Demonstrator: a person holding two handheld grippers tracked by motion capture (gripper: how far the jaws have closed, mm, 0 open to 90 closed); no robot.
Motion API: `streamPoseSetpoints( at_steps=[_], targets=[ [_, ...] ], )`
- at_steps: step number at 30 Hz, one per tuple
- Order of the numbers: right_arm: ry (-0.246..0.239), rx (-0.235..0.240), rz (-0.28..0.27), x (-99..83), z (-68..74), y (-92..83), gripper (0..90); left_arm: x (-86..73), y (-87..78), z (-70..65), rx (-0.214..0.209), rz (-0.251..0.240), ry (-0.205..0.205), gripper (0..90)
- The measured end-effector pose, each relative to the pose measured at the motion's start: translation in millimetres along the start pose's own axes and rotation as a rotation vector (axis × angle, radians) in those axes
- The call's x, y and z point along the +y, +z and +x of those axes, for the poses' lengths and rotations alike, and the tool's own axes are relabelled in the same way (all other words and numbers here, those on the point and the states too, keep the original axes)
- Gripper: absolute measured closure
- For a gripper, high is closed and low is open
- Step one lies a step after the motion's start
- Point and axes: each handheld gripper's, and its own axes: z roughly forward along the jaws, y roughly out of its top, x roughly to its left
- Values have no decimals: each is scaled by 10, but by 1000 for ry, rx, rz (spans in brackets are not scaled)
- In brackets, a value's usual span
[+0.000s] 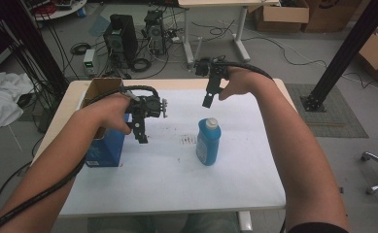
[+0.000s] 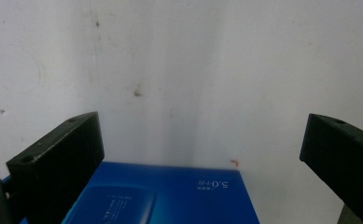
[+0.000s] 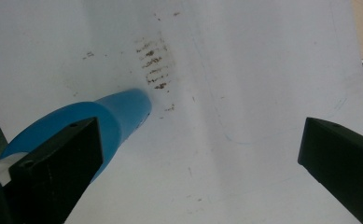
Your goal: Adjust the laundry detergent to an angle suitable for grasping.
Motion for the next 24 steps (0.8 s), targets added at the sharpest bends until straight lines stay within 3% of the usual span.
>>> streamPoseSetpoints(
  at_steps=[12,24],
  targets=[
    [6,-13,-1,-2,23,-40,0,-52,-143,-100,19,-15,8,1],
    [8,-16,1,10,-14,-39,0,-95,-153,-44,21,-20,10,1]
  ],
)
